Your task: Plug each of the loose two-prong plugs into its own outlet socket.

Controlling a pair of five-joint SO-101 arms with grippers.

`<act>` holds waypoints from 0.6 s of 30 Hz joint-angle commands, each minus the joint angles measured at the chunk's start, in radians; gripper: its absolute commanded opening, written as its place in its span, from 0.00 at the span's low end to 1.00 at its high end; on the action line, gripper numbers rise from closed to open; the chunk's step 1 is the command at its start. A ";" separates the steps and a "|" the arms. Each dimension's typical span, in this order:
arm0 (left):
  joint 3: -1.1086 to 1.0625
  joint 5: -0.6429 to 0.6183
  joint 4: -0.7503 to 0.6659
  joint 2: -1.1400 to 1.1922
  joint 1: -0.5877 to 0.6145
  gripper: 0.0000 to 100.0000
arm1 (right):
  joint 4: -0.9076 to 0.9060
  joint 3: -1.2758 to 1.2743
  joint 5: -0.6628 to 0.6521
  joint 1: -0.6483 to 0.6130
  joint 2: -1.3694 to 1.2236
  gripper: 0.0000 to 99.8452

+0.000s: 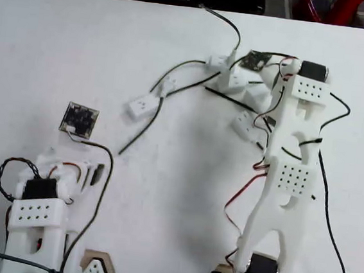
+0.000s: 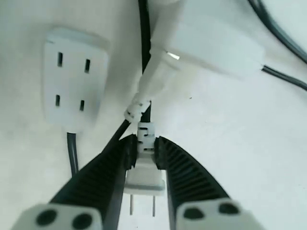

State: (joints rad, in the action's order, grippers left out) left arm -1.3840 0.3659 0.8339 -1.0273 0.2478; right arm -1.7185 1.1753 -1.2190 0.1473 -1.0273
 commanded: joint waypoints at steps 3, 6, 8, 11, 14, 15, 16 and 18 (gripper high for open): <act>0.002 0.012 -0.020 -0.018 0.008 0.27 | -0.004 -0.003 0.003 -0.010 0.139 0.02; 0.002 0.012 -0.020 -0.018 0.008 0.27 | -0.005 -0.012 0.003 -0.010 0.182 0.02; 0.002 0.012 -0.020 -0.018 0.008 0.27 | -0.005 -0.044 0.003 -0.008 0.219 0.02; 0.002 0.012 -0.020 -0.018 0.008 0.27 | -0.005 -0.147 0.003 -0.010 0.298 0.02; 0.002 0.012 -0.020 -0.018 0.008 0.27 | -0.005 -0.285 0.003 -0.012 0.412 0.02; 0.002 0.012 -0.021 -0.018 0.007 0.27 | -0.005 -0.331 0.003 -0.013 0.453 0.02; 0.002 0.012 -0.021 -0.018 0.007 0.27 | -0.004 -0.377 0.003 -0.016 0.495 0.02; 0.002 0.012 -0.021 -0.018 0.007 0.27 | -0.004 -0.460 0.003 -0.021 0.582 0.02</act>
State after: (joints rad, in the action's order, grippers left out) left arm -1.3840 0.3659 0.8339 -1.0273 0.2478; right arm -1.7185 0.7963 -1.2190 0.1458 -0.6160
